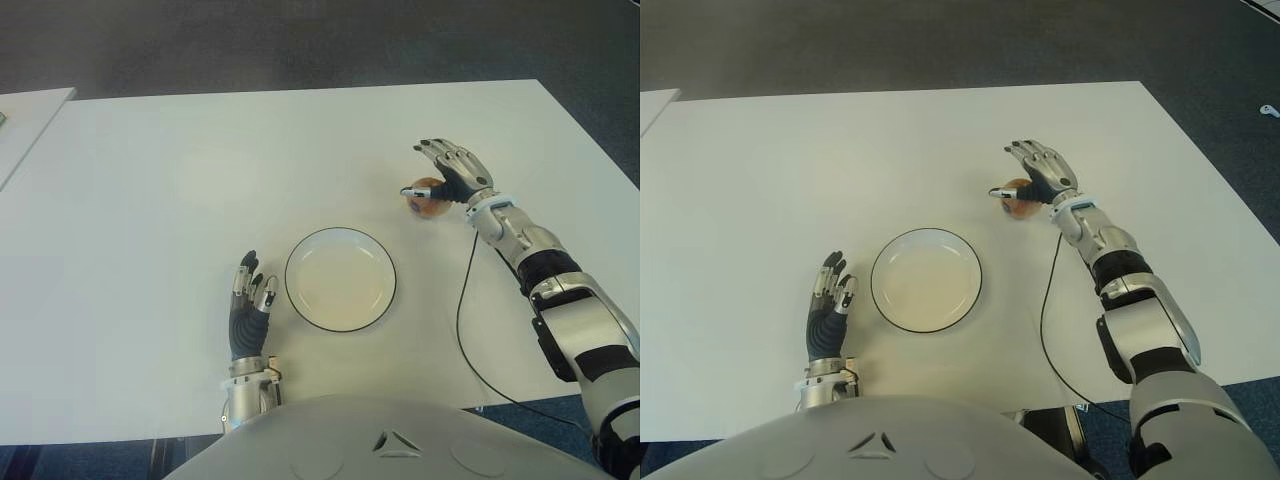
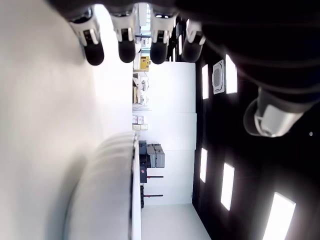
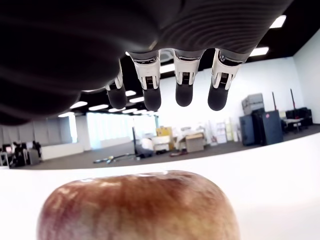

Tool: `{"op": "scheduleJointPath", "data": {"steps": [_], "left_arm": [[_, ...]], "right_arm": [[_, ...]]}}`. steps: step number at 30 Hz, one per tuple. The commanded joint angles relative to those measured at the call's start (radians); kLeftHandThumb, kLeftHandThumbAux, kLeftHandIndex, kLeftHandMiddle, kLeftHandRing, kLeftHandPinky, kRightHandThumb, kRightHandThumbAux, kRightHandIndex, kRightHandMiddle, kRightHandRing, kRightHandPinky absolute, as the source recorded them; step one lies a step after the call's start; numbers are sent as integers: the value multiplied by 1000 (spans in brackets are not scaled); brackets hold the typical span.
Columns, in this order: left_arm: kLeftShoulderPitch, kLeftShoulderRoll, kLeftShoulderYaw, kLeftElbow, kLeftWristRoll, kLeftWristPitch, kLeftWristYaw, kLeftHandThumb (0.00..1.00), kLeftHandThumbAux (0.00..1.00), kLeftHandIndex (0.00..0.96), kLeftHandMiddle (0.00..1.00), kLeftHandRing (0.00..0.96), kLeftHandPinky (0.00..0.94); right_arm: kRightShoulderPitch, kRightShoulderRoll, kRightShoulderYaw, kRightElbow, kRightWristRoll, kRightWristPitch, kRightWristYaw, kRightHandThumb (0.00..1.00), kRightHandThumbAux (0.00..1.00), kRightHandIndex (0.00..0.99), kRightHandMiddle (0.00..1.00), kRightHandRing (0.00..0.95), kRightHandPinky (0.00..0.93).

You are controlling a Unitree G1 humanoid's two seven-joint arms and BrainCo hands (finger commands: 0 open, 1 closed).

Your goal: Put the apples into the plate.

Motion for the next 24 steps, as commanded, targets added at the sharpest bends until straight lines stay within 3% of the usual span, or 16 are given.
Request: {"op": "scheduleJointPath", "data": {"steps": [1,24], "left_arm": [[15,-27,1,40,-1,46,3,71,413,0,0,0,0],[20,-28,-3,38,-6,44,0,82,430,0,0,0,0]], "right_arm": [[-20,5,22,41,8,1,-10,289,178,0,0,0,0],[-48,8,71,149,14,9,-35,300,171,0,0,0,0]]}}
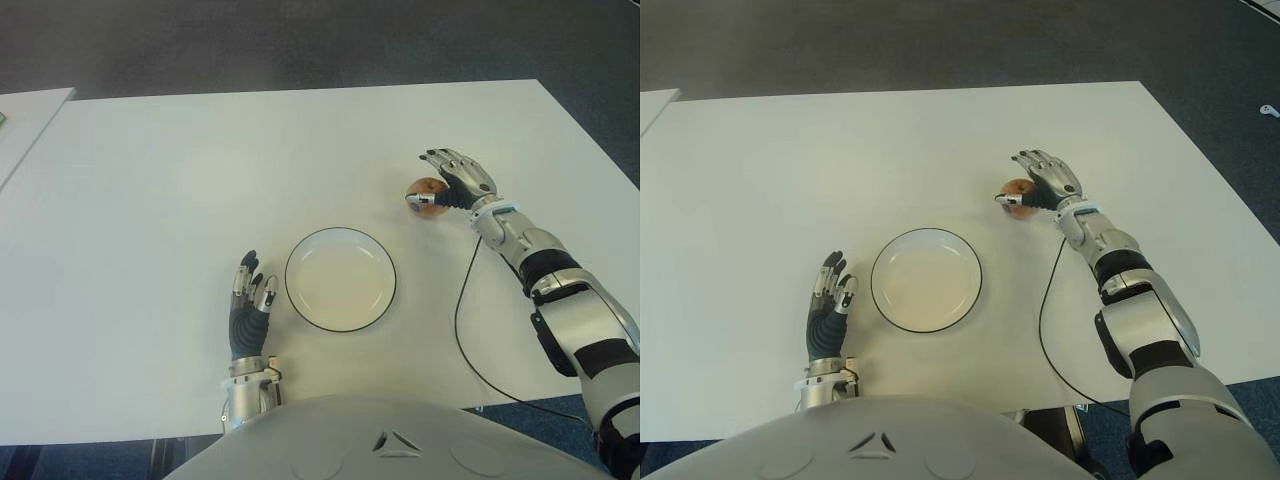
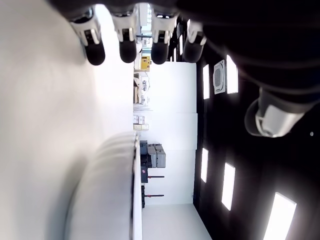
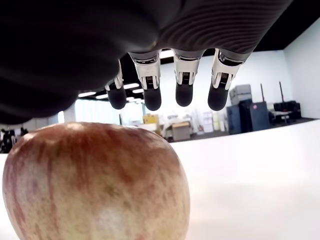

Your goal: Put the apples into the plate.

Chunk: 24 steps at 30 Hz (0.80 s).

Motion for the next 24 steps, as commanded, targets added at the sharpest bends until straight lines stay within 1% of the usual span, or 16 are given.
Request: {"op": "scheduleJointPath", "data": {"steps": [1,10,24], "left_arm": [[20,-27,-3,43,-4,35,-1,81,430,0,0,0,0],[18,-24,-2,46,1,33,-1,74,433,0,0,0,0],[19,-28,-1,46,3,39,6,76,432,0,0,0,0]], "right_arm": [[-19,8,15,25,9,10,-6,299,170,0,0,0,0],[-15,9,27,46,12,14,0,293,165,0,0,0,0],[-3,21,42,70,30,0,24,307,201,0,0,0,0]]}}
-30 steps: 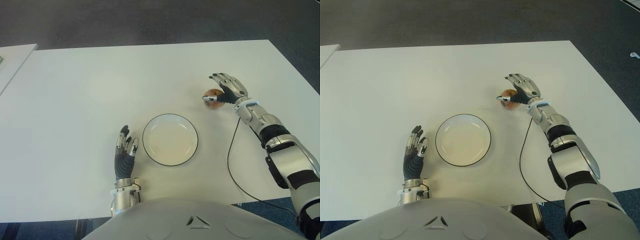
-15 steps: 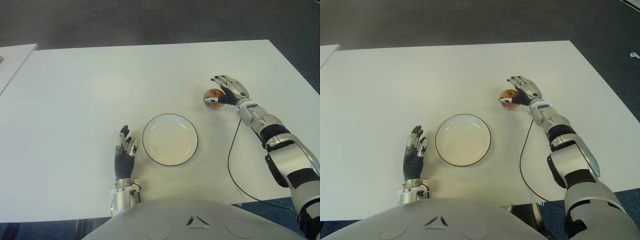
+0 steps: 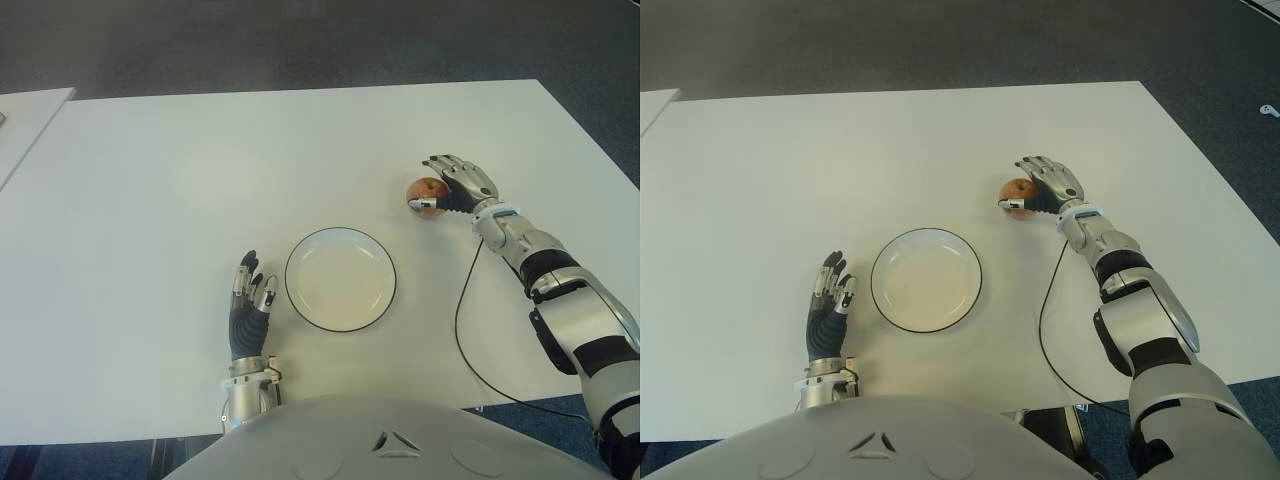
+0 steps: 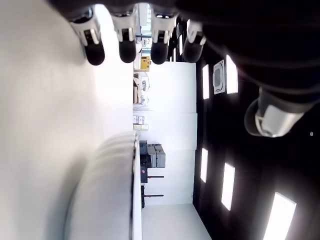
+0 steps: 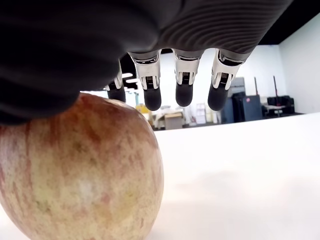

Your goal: Put the apples into the plate.

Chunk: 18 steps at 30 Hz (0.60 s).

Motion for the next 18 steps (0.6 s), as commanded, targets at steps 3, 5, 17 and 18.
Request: {"op": "scheduleJointPath", "data": {"steps": [3,5,17,18], "left_arm": [[18,-28,-1,48,3,35,5,76,431,0,0,0,0],[18,-29,-1,49,1,33,5,76,432,0,0,0,0],[18,-35,-4,52,0,31,7,74,430,0,0,0,0],[18,-35,-4,51,0,32,7,74,429,0,0,0,0]], "right_arm": [[8,20,15,18,18,-7,27,308,203,0,0,0,0],[8,23,20,22,16,-5,30,308,204,0,0,0,0],[19,41,55,46,3,5,29,296,202,0,0,0,0],[21,42,58,48,2,7,29,295,205,0,0,0,0]]}}
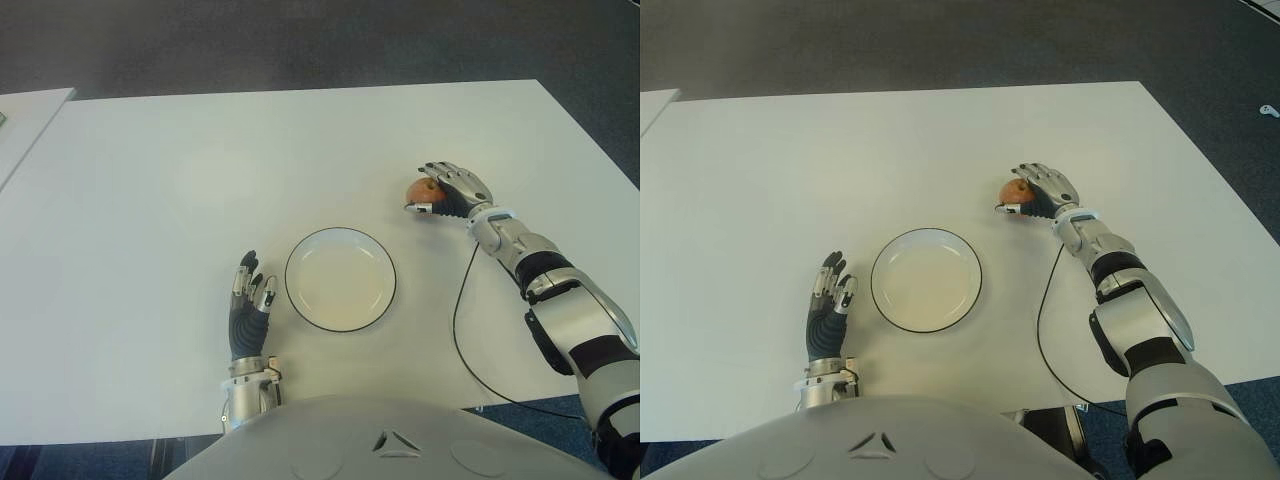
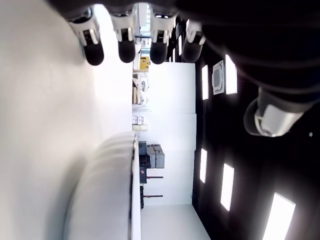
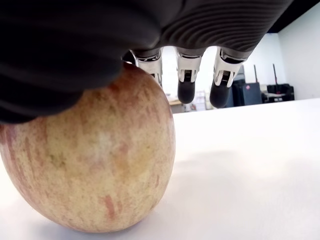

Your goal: Put the apples into the plate.

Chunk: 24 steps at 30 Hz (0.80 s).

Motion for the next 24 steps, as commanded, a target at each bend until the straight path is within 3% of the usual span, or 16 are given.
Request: {"op": "scheduleJointPath", "data": {"steps": [1,24], "left_arm": [[18,-35,-4,48,0,39,7,74,429,0,0,0,0],[27,-37,-12,34,7,43,11,74,423,0,0,0,0]], "right_arm": [[22,26,30,24,-8,8,13,295,206,0,0,0,0],[49,71,72,61,-1,46,23,268,274,0,0,0,0]]}}
